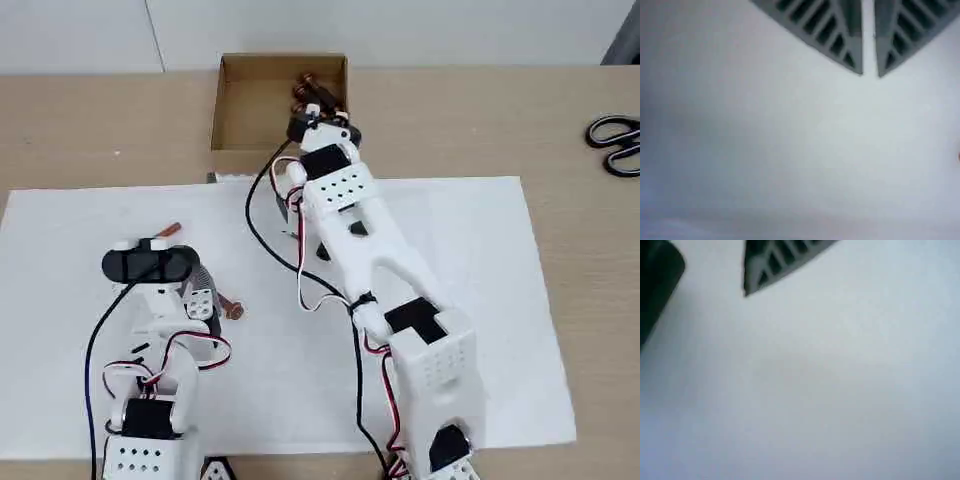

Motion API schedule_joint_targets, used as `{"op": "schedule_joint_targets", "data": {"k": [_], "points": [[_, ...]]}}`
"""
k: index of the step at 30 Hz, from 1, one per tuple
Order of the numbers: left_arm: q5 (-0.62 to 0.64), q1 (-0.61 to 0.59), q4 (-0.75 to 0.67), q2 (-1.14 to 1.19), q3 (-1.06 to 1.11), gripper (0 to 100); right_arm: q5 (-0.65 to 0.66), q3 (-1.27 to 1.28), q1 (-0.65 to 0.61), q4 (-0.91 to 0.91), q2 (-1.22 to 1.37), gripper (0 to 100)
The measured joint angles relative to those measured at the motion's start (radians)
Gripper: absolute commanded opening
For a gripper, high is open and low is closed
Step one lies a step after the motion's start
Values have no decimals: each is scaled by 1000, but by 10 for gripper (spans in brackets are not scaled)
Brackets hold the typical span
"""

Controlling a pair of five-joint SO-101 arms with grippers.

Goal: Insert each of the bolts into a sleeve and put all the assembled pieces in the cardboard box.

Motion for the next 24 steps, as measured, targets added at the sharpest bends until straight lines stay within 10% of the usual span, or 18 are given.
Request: {"op": "schedule_joint_targets", "data": {"k": [24], "points": [[0, 0, 0, 0, 0, 6, 0, -12, 38, 74, 26, 133]]}}
